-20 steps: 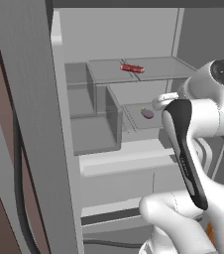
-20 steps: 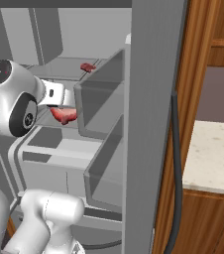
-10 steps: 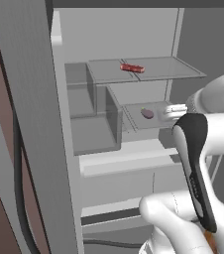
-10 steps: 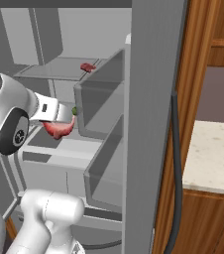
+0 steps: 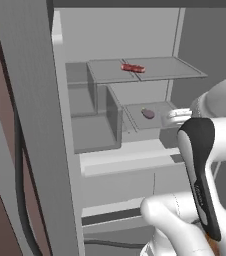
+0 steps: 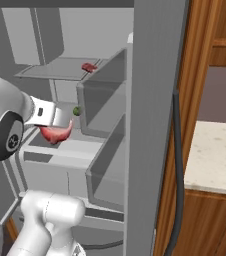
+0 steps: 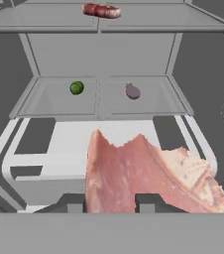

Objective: Gather the eggplant and avocado from the fridge and place them on a tray on the dining counter. Then gather the steaks from the fridge and place them on the other tray.

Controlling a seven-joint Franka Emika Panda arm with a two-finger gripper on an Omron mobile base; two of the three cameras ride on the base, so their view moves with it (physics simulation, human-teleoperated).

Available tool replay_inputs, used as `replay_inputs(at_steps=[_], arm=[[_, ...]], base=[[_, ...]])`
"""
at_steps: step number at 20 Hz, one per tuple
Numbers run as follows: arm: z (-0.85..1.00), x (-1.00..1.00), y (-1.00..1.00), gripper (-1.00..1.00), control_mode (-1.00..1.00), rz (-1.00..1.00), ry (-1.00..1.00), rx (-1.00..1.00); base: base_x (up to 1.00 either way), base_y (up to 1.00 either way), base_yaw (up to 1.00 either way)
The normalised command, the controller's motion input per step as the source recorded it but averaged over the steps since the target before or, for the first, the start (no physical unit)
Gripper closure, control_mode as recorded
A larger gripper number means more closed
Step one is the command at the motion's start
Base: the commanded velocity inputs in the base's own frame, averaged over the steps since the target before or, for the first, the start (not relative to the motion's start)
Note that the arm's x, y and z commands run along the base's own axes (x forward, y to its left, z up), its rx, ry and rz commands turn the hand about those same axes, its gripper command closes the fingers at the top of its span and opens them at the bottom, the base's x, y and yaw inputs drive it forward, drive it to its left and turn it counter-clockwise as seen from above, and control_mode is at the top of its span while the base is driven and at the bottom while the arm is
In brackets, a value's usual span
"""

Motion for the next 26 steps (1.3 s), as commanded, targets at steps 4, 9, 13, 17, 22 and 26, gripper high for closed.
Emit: replay_inputs(at_steps=[4, 9, 13, 17, 22, 26], arm=[[0.00, 0.00, 0.00, 1.00, 1.00, 0.00, 0.00, 0.00], [0.00, 0.00, 0.00, 1.00, 1.00, 0.00, 0.00, 0.00], [0.00, 0.00, 0.00, 1.00, 1.00, 0.00, 0.00, 0.00], [0.00, 0.00, 0.00, 1.00, 1.00, 0.00, 0.00, 0.00], [0.00, 0.00, 0.00, 1.00, 1.00, 0.00, 0.00, 0.00], [0.00, 0.00, 0.00, 1.00, 1.00, 0.00, 0.00, 0.00]], base=[[-0.89, 0.18, 0.00], [-1.00, 0.20, -0.01], [-1.00, 0.14, -0.07], [-0.97, 0.00, -0.59], [-0.78, 0.00, -0.83], [-0.66, 0.00, -0.85]])
